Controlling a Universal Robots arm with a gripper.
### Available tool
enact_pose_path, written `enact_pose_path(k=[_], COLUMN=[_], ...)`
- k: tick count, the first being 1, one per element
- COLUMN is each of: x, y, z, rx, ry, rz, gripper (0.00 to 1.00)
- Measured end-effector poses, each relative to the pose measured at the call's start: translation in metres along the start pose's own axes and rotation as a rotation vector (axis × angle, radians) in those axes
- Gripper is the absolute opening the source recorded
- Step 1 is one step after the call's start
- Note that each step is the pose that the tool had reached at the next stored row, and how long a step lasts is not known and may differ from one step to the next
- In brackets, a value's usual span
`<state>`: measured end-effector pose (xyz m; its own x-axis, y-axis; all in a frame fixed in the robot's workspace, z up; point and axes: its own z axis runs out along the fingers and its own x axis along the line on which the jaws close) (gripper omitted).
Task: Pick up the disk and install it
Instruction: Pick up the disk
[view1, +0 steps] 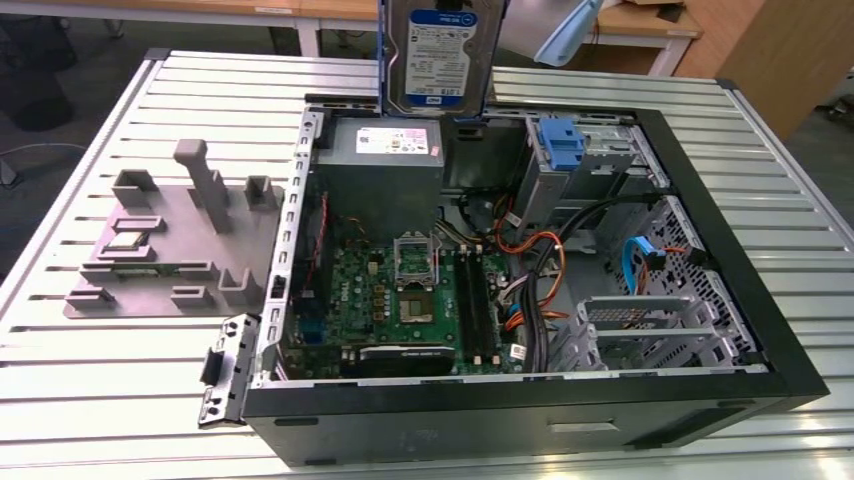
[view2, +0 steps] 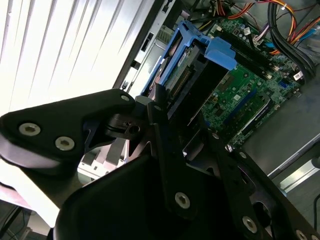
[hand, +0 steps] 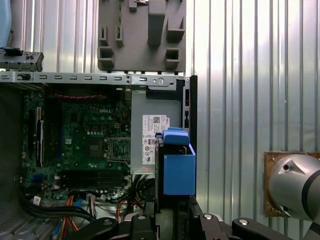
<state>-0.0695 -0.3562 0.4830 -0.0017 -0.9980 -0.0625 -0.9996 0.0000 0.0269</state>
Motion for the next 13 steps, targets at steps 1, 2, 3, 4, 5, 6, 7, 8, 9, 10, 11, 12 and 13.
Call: enact_pose_path(k=[1, 2, 3, 4, 5, 6, 7, 8, 9, 10, 11, 12, 13], x=[0.0001, 0.0002, 0.0006, 0.001, 0.0014, 0.0017, 0.0018, 0.0018, 0.0018, 0.0019, 0.0019, 0.0019, 0.002], y=[0.0, 0.0, 0.0, 0.0, 0.0, -0.0001, 0.0, 0.0, -0.0001, -0.0001, -0.0001, 0.0, -0.0001], z=[0.0, 0.0, 0.0, 0.0, -0.0001, 0.0, 0.0, 0.0, 0.0, -0.0001, 0.0, -0.0001, 0.0], rx=[0.0001, 0.0, 0.0, 0.0, 0.0, 0.0001, 0.0001, 0.0001, 0.0, 0.0, 0.0, 0.0, 0.0001], ry=[-0.0001, -0.0001, 0.0, 0.0, 0.0001, 0.0, -0.0001, -0.0001, 0.0, 0.0, 0.0, 0.0, 0.0], rz=[0.0, 0.0, 0.0, 0.0, 0.0, 0.0, 0.0, 0.0, 0.0, 0.0, 0.0, 0.0, 0.0], gripper=[0.35, 0.35, 0.35, 0.35, 0.35, 0.35, 0.35, 0.35, 0.35, 0.35, 0.35, 0.35, 0.35])
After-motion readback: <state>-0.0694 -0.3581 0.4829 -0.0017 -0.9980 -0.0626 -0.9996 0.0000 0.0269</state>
